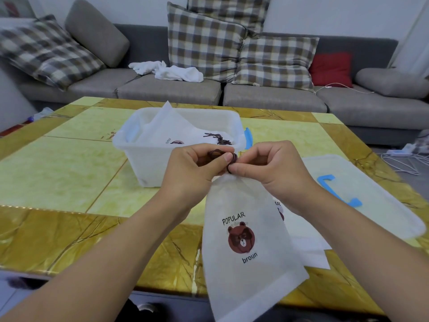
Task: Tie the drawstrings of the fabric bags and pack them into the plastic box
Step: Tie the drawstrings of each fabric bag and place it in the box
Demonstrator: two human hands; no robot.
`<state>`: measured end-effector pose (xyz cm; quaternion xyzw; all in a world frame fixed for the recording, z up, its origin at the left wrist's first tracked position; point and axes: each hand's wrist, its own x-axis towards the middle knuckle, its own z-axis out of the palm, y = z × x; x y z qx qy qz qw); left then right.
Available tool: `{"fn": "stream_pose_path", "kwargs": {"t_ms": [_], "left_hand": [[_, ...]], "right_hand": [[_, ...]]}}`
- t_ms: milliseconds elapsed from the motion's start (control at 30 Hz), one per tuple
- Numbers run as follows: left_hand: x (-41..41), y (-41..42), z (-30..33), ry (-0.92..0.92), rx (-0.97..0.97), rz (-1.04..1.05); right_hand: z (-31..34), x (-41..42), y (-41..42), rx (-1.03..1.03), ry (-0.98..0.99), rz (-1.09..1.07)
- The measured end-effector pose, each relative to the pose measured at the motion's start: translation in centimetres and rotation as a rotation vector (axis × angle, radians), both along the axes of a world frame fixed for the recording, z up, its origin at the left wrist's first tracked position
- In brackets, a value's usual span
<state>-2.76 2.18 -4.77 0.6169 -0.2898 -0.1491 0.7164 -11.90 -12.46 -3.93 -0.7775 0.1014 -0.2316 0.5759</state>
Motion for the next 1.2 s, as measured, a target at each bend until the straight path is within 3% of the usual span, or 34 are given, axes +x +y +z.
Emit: {"fn": "stream_pose_path", "kwargs": {"t_ms": [100, 200, 367, 633, 900, 1067, 1200], "left_hand": [[0.1, 0.1, 0.0, -0.308, 0.073, 0.015], [0.1, 0.3, -0.1, -0.473, 0.113, 0.021], [0.1, 0.1, 0.0, -0.614, 0.107, 0.159], [0.2, 0.2, 0.1, -0.452, 0.084, 0.06], [0.7, 0.2, -0.2, -0.452, 0.068, 0.052], [0.6, 0.2, -0.5, -0.563, 0.121, 0.086], [0.8, 0.3, -0.5, -0.584, 0.142, 0.125]], "right_hand": [[-0.2, 0.1, 0.0, 0.232, 0.084, 0.119], [-0.6, 0.2, 0.2, 0.161, 0.171, 0.224], [-0.5, 0.3, -0.2, 0.182, 0.096, 0.107], [-0.1, -0.3, -1.1, 0.518, 0.227, 0.245], [-0.3, 0.2, -1.1, 0.616, 0.214, 0.256], [-0.4, 0.3, -1.3, 0.589, 0.201, 0.245], [-0.3, 0.2, -1.7, 0.45, 0.212, 0.217]]}}
